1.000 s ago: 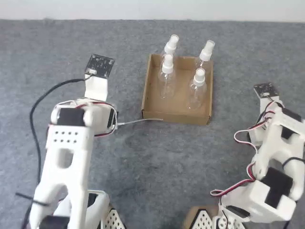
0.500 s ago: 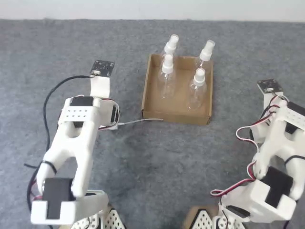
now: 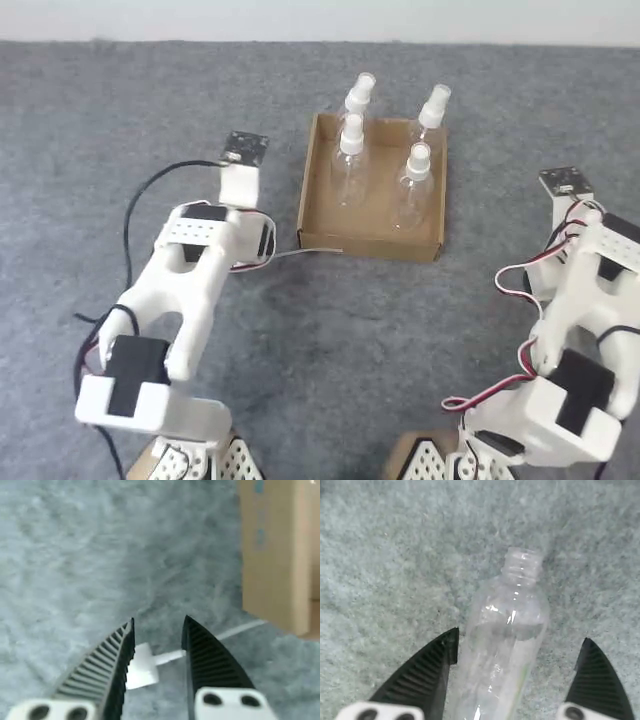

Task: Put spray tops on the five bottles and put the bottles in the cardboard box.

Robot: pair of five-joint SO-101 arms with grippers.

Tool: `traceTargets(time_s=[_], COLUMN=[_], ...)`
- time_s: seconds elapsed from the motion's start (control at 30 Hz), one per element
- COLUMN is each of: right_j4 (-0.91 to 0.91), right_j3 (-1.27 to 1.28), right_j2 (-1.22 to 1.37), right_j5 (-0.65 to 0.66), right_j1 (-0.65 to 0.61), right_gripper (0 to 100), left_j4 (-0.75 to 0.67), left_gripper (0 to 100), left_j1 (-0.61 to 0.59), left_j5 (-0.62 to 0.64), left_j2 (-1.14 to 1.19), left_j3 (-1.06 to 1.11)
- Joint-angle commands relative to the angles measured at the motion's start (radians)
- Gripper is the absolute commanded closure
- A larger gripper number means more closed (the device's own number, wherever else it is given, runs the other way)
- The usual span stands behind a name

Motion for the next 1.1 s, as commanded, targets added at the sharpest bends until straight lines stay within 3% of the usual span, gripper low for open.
traceTargets(time_s=[0.0,0.37,0.7,0.83,1.07], right_j4=[0.008,0.008,0.008,0.008,0.007], right_j3=[-0.054,-0.054,-0.054,-0.054,-0.054], right_j2=[-0.01,-0.008,-0.007,-0.008,-0.004], right_j5=[-0.009,-0.009,-0.005,-0.005,-0.006], right_j1=[0.01,0.007,0.007,0.005,0.005], right_gripper=[68.6,68.6,68.6,68.6,68.6], left_j4=[0.023,0.203,0.276,0.324,0.425], left_gripper=[86,86,86,86,85], left_j1=[0.021,0.011,-0.121,-0.164,-0.206], left_j5=[-0.066,-0.342,-0.546,-0.474,-0.104], left_j2=[-0.012,-0.014,-0.104,-0.278,-0.522], left_j3=[-0.048,-0.051,-0.058,-0.079,-0.033])
